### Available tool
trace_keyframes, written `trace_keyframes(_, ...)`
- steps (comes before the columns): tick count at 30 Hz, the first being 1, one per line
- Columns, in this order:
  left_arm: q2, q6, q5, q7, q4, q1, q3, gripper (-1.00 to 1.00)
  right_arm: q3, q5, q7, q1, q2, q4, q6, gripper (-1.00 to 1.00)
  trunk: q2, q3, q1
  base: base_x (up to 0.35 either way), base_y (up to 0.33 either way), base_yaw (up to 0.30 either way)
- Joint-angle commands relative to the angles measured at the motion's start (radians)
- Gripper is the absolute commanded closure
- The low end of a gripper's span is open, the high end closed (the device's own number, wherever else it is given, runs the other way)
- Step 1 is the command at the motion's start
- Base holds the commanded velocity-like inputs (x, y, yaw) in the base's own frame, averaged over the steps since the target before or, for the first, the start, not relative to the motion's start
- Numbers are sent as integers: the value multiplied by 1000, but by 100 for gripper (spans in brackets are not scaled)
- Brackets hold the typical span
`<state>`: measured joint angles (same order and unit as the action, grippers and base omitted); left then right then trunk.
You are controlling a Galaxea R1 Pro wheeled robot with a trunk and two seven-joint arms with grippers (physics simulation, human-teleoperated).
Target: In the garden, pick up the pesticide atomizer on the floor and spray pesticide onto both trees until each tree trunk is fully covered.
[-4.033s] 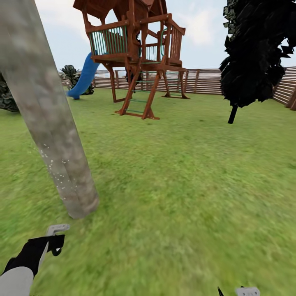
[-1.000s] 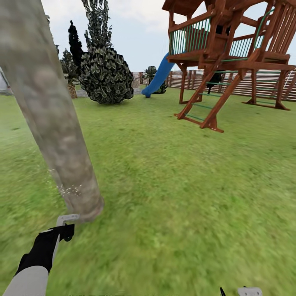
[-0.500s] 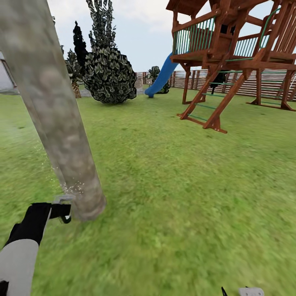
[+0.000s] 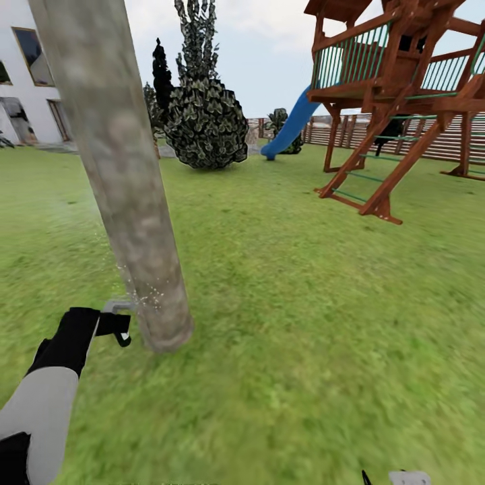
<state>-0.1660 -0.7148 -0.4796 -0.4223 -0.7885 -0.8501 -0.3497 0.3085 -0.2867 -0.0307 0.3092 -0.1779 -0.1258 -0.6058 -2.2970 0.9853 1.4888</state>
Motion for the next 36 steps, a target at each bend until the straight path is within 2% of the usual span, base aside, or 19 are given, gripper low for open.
trace_keyframes(1,22,-16,-14,0,1,-25,0,100,0,0,0,0,0,0,0,-100,0,0,0,0,0,145)
trace_keyframes(4,14,-30,-19,0,2,-44,0,100,0,0,0,0,0,0,1,-100,0,0,0,0,0,35)
trace_keyframes(5,-7,-31,-20,0,2,-51,0,100,0,0,0,0,0,0,1,-100,0,0,0,0,0,8)
trace_keyframes(6,-63,-32,-18,-1,2,-58,-1,100,0,0,0,0,0,0,1,-100,0,0,0,0,0,2)
trace_keyframes(7,-71,-32,-17,-1,1,-58,0,100,0,0,0,0,0,0,1,-100,0,0,0,0,0,0)
trace_keyframes(9,-62,-33,-15,-1,0,-58,14,100,0,0,0,0,0,0,1,-100,0,0,0,0,0,0)
trace_keyframes(11,-14,-42,-14,-1,-2,-57,82,100,0,0,0,0,0,0,1,-100,0,0,0,187,0,0)
trace_keyframes(14,-2,-82,-10,-1,-37,-59,98,100,0,0,0,0,0,0,1,-100,0,0,0,325,0,0)
trace_keyframes(17,-26,-94,-12,-2,-64,-58,93,100,0,0,0,0,0,0,1,-100,0,0,0,233,0,0)
trace_keyframes(21,-104,-95,-9,-3,-67,-52,92,100,0,0,0,0,0,0,1,-100,0,0,0,26,0,0)
trace_keyframes(23,-87,-96,-7,-3,-69,-58,98,100,0,0,0,0,0,0,1,-100,0,0,0,1,0,0)
trace_keyframes(25,-41,-112,-8,-4,-91,-73,100,100,0,0,0,0,0,0,1,-100,0,0,0,0,0,0)
trace_keyframes(26,-19,-172,-8,-4,-133,-81,101,100,0,0,0,0,0,0,1,-100,0,0,0,0,0,0)
trace_keyframes(28,-10,-246,-3,-10,-216,-86,102,100,0,0,0,0,0,0,1,-100,0,0,0,0,0,0)
trace_keyframes(30,-26,-266,-4,-69,-242,-87,98,100,0,0,0,1,0,1,1,-100,0,0,0,0,0,0)
trace_keyframes(31,-76,-269,-2,-111,-245,-89,94,100,0,0,0,0,0,1,1,-100,0,0,0,0,0,0)
trace_keyframes(32,-104,-271,0,-133,-246,-97,93,100,-1,0,0,0,0,1,1,-100,0,0,0,0,0,0)
trace_keyframes(34,-113,-271,0,-153,-248,-105,99,100,-1,0,0,0,0,2,1,-100,0,0,0,0,0,0)
trace_keyframes(36,-95,-272,-1,-161,-253,-109,102,100,-2,0,0,0,0,2,1,-100,0,0,0,0,0,0)
